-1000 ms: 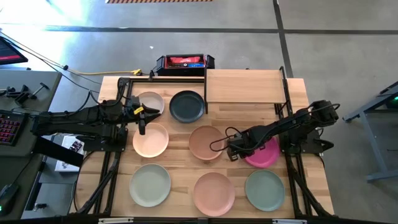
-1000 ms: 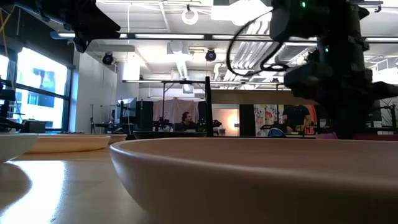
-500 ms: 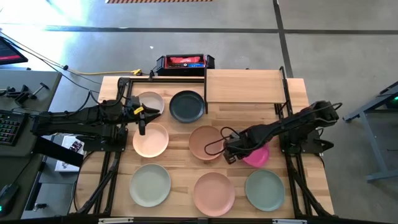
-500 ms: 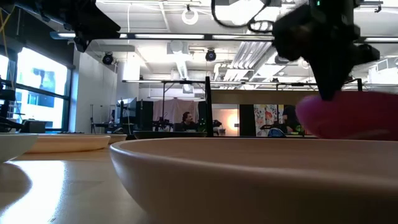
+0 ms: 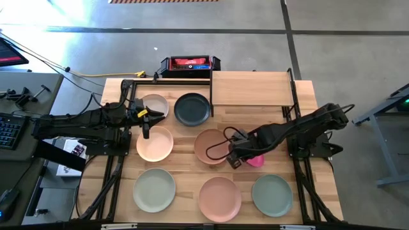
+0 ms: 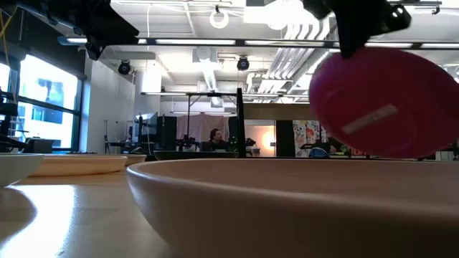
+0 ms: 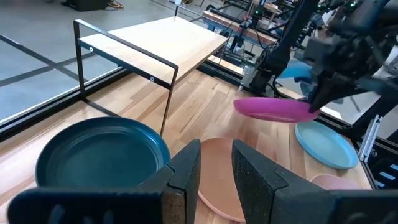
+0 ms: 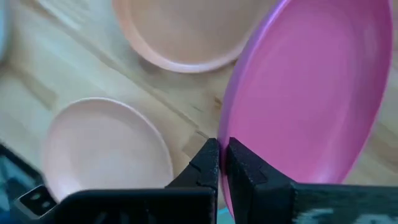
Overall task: Place and stack plates onto a shelf
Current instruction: Put the pink plate on the shelf
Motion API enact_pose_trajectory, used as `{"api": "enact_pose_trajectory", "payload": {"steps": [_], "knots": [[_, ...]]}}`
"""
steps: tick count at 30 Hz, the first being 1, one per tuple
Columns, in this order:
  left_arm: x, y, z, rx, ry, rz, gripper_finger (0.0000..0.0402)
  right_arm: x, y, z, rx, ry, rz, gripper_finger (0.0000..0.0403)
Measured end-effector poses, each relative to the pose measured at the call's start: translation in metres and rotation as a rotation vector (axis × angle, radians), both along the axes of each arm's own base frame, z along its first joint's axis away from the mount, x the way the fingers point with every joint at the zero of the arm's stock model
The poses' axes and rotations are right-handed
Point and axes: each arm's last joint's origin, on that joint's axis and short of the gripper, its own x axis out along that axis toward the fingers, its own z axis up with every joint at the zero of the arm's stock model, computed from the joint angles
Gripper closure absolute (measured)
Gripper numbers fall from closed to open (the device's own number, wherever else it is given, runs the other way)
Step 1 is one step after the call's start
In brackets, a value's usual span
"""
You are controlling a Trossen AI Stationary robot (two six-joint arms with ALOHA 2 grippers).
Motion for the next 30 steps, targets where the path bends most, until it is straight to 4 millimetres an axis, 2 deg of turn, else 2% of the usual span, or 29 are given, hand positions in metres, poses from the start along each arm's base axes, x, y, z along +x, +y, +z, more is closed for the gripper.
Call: {"api": "enact_pose_trajectory", "payload": {"steps": [9, 18, 24, 30], "knots": [[0.0, 0.0, 0.0, 0.0, 0.0, 0.001, 0.0322, 0.002, -0.002, 0.052, -0.09, -0.117, 0.131, 0.0403], [0.0, 0.0, 0.0, 0.0, 0.0, 0.0, 0.0322, -0.024, -0.027, 0.105, -0.347, -0.059, 0.095, 0.0403], [0.0, 0.001, 0.0, 0.018, 0.0, 0.034, 0.0322, -0.027, -0.052, 0.121, -0.469, -0.062, 0.197, 0.0403], [0.0, 0.002, 0.001, 0.025, -0.002, 0.06, 0.0322, -0.024, -0.084, 0.119, -0.534, 0.019, 0.258, 0.0403]]}}
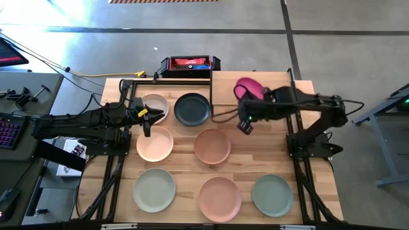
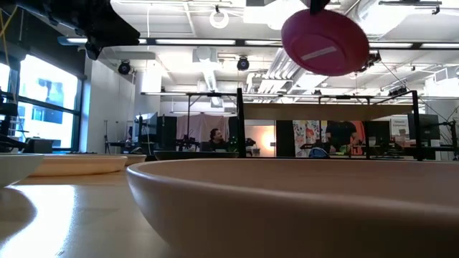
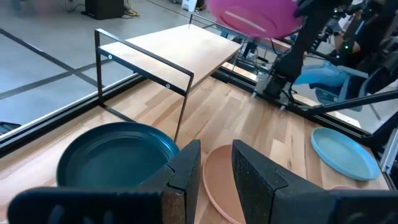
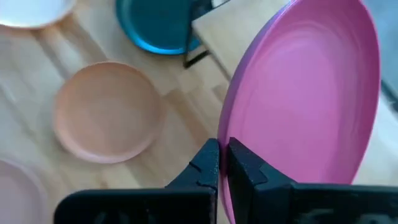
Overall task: Place and stack plates onto a shelf
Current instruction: Put the pink plate on the shelf
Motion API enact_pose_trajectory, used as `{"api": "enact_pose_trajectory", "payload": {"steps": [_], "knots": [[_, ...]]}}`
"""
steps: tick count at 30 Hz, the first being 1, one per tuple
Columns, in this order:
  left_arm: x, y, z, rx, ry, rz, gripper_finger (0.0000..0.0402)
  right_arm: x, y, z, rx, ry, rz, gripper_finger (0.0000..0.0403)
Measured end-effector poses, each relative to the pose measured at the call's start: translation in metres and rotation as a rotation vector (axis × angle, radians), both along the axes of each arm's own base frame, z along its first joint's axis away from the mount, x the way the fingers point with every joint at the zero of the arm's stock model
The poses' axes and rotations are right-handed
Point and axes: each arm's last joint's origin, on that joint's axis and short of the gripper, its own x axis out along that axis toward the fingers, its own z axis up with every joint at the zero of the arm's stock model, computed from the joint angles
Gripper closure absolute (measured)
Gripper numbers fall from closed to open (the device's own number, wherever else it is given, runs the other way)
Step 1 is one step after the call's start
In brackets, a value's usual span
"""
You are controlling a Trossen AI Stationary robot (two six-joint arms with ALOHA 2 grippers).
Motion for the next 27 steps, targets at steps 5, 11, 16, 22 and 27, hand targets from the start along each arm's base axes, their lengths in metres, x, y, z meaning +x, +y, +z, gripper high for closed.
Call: {"api": "enact_pose_trajectory", "payload": {"steps": [5, 11, 16, 22, 27], "knots": [[0.0, 0.0, 0.0, 0.001, 0.0, 0.001, 0.0322, 0.001, -0.031, -0.011, -0.033, 0.099, -0.011, 0.0403], [-0.001, 0.001, 0.0, 0.014, 0.001, 0.051, 0.0322, -0.003, -0.061, -0.034, -0.04, 0.237, -0.033, 0.0403], [-0.001, 0.002, 0.0, 0.023, 0.002, 0.085, 0.0322, -0.01, -0.078, -0.053, -0.033, 0.335, -0.061, 0.0403], [-0.001, 0.003, 0.0, 0.028, 0.002, 0.104, 0.0322, -0.015, -0.09, -0.074, -0.024, 0.427, -0.055, 0.0403], [-0.001, 0.003, 0.0, 0.031, 0.003, 0.113, 0.0322, -0.017, -0.096, -0.089, -0.002, 0.469, -0.065, 0.0403]]}}
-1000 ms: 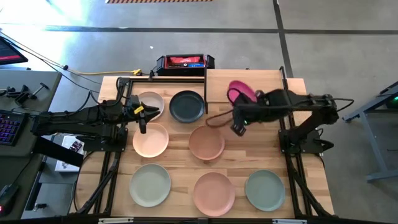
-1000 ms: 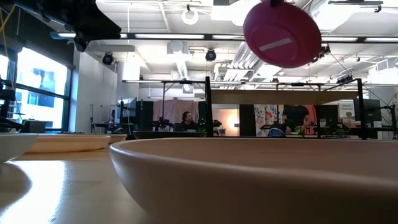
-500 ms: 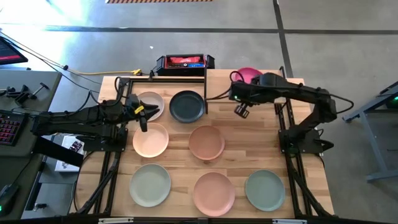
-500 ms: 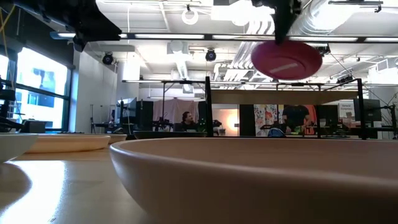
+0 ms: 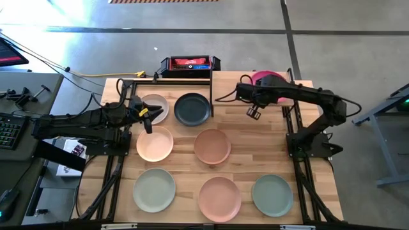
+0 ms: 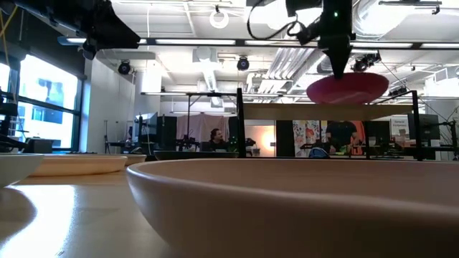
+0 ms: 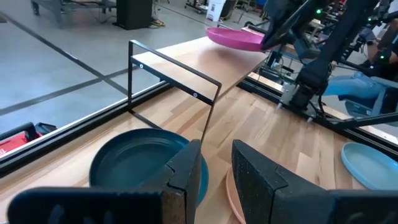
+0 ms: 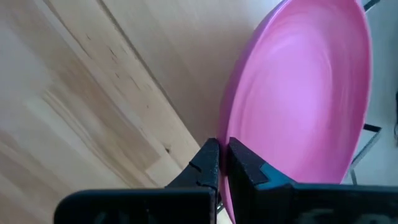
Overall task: Place and stack plates onto a shelf
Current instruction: Put the pink plate on the shelf
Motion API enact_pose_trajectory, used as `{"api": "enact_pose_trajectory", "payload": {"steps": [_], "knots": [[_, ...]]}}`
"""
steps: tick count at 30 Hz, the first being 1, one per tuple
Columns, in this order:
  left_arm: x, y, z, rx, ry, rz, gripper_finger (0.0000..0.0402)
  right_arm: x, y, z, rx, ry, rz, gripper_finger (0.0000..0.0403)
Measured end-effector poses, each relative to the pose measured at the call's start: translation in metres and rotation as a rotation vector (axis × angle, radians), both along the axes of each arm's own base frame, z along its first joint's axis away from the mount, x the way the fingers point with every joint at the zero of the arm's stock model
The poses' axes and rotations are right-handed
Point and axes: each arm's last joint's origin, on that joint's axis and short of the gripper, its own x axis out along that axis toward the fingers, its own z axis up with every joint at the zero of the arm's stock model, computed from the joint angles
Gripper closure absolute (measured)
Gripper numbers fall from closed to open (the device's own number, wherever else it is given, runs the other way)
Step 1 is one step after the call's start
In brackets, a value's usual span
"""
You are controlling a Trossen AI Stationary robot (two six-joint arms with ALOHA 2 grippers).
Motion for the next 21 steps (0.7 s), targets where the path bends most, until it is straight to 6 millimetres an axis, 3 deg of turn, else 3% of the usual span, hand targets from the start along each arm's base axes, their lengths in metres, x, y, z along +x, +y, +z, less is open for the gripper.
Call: {"api": "enact_pose_trajectory", "payload": {"steps": [21], "knots": [[0.0, 0.0, 0.0, 0.025, 0.012, 0.007, 0.0322, -0.007, -0.025, -0.003, 0.087, -0.043, -0.059, 0.0403]]}}
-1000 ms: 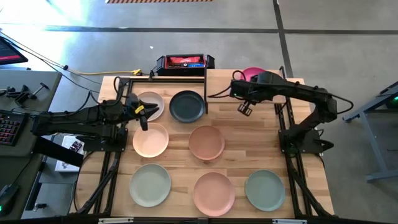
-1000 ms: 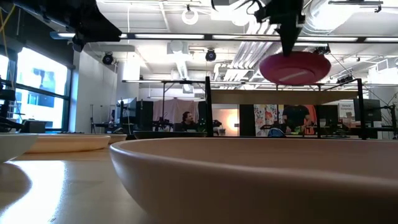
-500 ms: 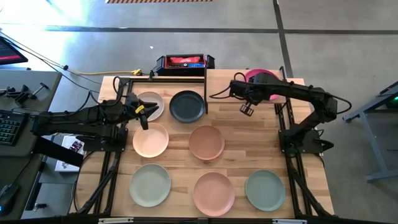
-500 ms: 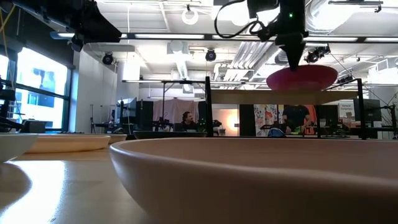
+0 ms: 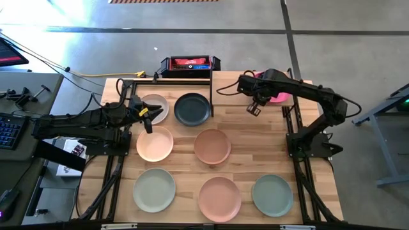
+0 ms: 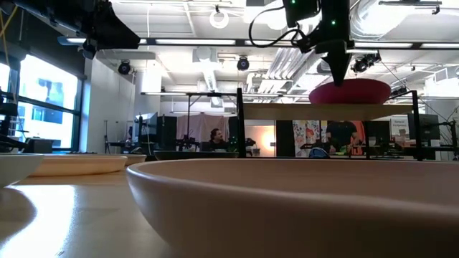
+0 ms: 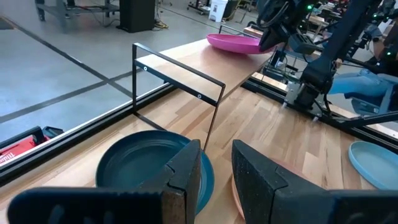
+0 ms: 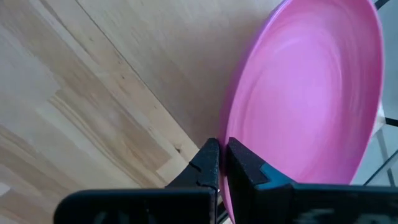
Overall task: Place and stack plates onto a shelf
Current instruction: Put the pink plate on the shelf, then stack the gray plate on top of the pink plate on the shelf
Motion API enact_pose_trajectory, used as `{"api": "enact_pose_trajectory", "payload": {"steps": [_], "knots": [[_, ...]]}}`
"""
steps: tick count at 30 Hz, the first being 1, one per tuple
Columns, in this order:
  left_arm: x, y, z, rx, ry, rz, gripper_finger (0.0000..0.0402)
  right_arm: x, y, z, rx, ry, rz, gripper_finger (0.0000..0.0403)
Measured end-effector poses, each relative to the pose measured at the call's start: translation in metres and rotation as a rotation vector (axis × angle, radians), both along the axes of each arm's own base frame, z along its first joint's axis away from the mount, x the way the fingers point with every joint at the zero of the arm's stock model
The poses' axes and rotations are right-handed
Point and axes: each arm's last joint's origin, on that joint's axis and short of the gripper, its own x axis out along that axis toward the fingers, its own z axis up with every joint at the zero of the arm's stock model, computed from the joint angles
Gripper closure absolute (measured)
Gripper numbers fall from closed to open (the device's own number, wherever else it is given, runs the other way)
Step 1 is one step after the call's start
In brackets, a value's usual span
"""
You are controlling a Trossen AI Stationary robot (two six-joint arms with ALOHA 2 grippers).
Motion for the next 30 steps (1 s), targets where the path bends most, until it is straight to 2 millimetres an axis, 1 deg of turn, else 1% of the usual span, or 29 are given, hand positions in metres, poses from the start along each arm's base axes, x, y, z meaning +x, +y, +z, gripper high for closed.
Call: {"api": "enact_pose_trajectory", "payload": {"steps": [8, 17, 20, 23, 26, 30], "knots": [[0.0, 0.0, 0.0, 0.0, 0.0, 0.0, 0.0322, -0.0032, -0.0067, -0.0001, 0.012, 0.003, -0.007, 0.0402], [0.0, 0.0, 0.0, -0.001, -0.001, 0.0, 0.0322, -0.0042, -0.0084, -0.0005, 0.053, -0.016, -0.018, 0.04], [0.0, 0.0, 0.0, -0.001, -0.001, 0.0, 0.0322, -0.0042, -0.0083, -0.0006, 0.056, -0.017, -0.018, 0.0382], [0.0, 0.0, 0.0, -0.001, -0.001, 0.0, 0.0322, -0.0043, -0.0085, -0.0005, 0.051, -0.014, -0.018, 0.0351], [0.0, 0.0, 0.0, -0.001, -0.001, 0.0, 0.0322, -0.0049, -0.0095, 0.0, 0.007, 0.007, -0.019, 0.0323], [0.0, 0.0, 0.0001, -0.001, -0.001, 0.0, 0.0322, -0.0055, -0.0093, 0.0, 0.007, 0.014, -0.019, 0.0305]]}}
